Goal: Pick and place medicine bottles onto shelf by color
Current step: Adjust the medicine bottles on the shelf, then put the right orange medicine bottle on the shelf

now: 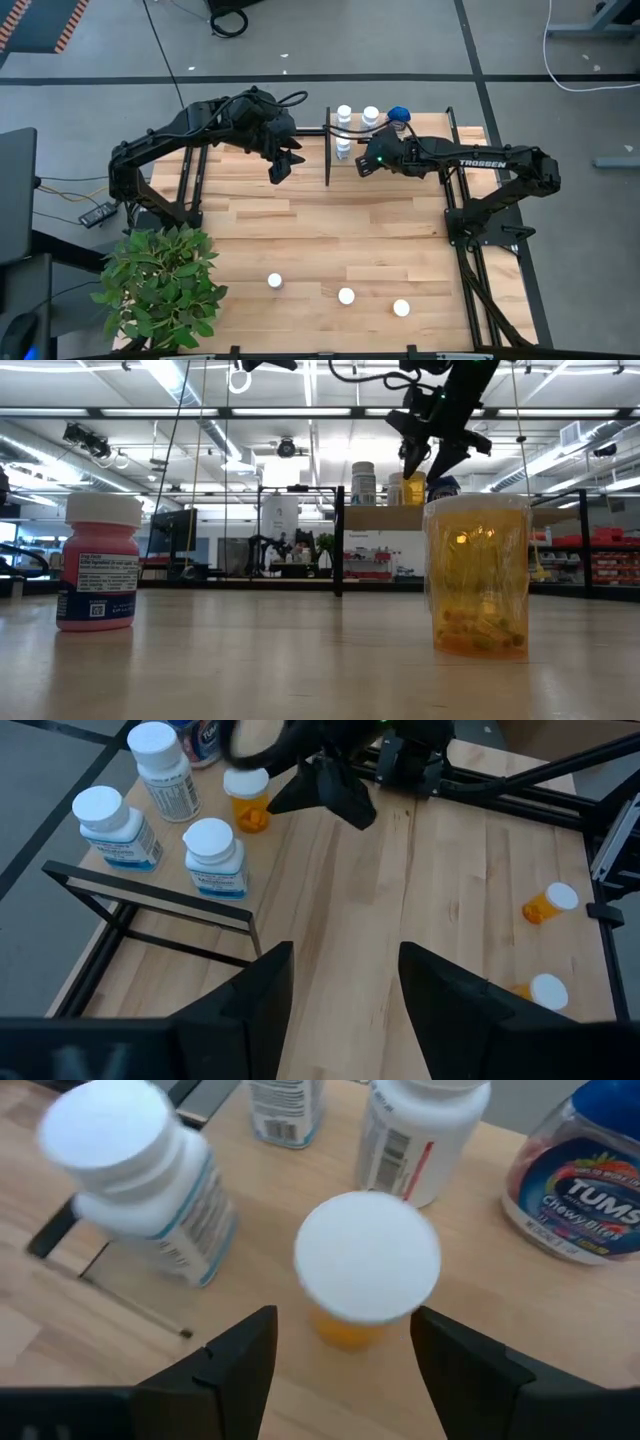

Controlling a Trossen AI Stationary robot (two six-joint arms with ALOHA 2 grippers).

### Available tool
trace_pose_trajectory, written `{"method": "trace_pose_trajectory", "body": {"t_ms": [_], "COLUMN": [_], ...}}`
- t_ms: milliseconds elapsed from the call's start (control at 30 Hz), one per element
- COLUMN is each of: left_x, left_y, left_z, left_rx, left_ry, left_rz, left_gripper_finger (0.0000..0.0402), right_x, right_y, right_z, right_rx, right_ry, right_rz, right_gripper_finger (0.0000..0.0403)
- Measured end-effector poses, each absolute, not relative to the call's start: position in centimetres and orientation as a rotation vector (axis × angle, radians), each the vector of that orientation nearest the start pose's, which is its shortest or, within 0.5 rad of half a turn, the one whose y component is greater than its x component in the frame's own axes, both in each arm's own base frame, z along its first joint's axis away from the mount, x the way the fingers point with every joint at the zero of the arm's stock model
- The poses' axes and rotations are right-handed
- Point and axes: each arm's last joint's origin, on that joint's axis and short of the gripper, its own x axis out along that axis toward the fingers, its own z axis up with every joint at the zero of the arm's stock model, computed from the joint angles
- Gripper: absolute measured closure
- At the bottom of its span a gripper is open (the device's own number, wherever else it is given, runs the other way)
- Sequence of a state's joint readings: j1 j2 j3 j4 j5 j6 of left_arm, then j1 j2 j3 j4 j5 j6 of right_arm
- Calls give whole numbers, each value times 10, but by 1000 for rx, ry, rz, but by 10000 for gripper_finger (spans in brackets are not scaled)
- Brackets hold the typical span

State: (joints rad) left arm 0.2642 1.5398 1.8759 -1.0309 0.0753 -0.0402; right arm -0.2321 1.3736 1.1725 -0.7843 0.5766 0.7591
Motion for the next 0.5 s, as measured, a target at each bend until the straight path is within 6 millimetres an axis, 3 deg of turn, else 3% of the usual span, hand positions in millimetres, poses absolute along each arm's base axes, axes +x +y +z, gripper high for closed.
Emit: {"method": "trace_pose_trajectory", "body": {"t_ms": [300,500], "left_x": [288,288], "left_y": [76,76], "left_z": [443,443], "left_rx": [-142,-143], "left_ry": [683,682], "left_rz": [190,191], "left_gripper_finger": [210,210], "right_x": [247,227], "right_y": [-56,-29], "right_z": [305,307], "right_rx": [546,656], "right_ry": [661,759], "right_rz": [-1033,-1001], "right_gripper_finger": [166,166]}}
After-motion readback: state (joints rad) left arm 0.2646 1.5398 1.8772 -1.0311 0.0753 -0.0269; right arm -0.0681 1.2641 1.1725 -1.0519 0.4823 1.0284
